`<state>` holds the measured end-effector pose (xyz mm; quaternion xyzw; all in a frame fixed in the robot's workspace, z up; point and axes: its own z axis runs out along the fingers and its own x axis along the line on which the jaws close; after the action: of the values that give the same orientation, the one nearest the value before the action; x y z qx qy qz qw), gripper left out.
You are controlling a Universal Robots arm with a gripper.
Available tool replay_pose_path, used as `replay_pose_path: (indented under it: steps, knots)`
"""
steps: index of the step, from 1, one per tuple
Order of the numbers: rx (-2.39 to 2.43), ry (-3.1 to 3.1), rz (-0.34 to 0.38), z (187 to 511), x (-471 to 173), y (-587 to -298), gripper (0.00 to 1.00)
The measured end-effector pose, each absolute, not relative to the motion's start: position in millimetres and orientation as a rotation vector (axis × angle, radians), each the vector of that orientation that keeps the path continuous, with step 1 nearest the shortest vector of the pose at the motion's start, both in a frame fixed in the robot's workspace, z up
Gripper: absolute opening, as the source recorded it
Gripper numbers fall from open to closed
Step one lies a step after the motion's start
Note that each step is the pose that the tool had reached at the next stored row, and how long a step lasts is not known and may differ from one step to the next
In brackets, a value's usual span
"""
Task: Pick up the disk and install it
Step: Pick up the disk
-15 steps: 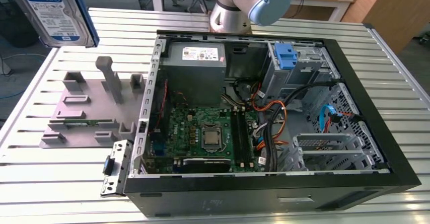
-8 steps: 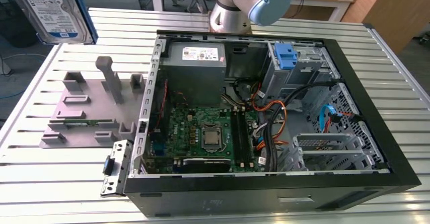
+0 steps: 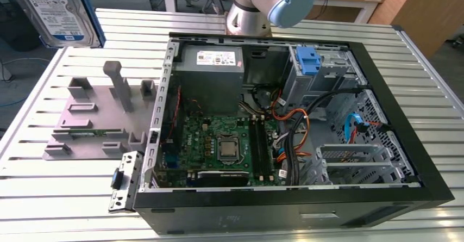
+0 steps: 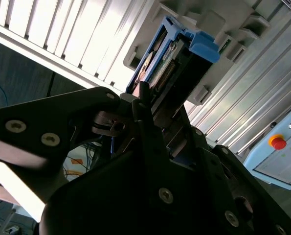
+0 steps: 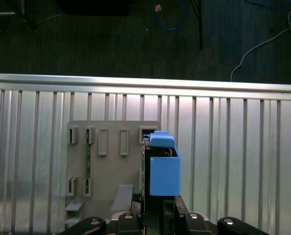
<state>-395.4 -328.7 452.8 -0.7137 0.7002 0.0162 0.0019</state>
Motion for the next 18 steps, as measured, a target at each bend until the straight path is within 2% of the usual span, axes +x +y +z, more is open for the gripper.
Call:
replay_pose_path:
  steps: [18]
  knots:
    - [-2.24, 2.197, 0.051, 474, -395, -329, 0.35]
